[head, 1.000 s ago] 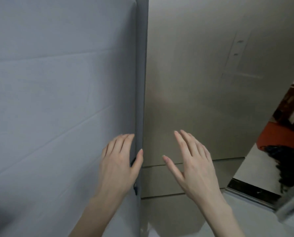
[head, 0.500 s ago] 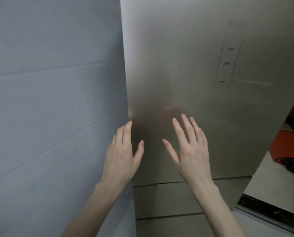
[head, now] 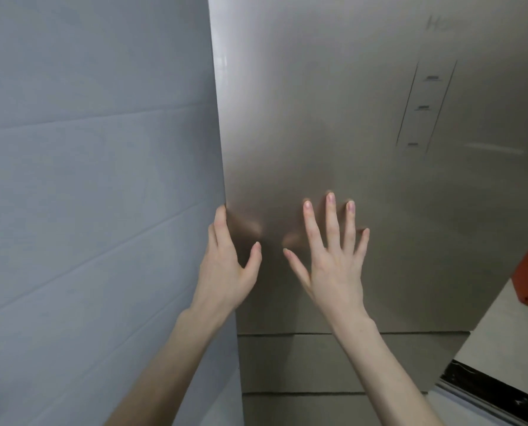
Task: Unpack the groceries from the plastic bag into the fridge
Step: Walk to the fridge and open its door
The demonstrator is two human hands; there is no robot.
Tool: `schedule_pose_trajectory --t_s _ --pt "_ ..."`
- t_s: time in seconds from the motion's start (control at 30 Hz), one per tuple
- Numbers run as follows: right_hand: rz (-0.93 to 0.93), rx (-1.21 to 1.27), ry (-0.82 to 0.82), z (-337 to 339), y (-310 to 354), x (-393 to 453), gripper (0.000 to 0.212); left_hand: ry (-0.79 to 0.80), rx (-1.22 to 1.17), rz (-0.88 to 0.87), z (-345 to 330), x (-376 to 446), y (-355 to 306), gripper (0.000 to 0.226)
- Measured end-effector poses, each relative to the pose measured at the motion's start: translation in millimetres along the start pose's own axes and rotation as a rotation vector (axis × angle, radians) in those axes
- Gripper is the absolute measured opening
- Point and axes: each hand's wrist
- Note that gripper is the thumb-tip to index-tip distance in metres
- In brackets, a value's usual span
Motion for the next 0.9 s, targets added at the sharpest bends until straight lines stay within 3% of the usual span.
schedule_pose_trajectory --t_s 0.47,0.9 --pt "0.023 0.101 0.054 38.0 -4.1 -26.9 0.085 0.109 0.014 -0.06 29.7 -42.4 -10.8 0.094" --pt "-0.093 0.156 0.112 143.6 0.9 -102.3 0.081 0.197 0.0 -0.243 82.3 -145.8 -62.5 0.091"
Point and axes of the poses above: each hand's wrist, its own x-axis towards the middle knuckle, its own z-axis out of the back of the hand, y = z × x
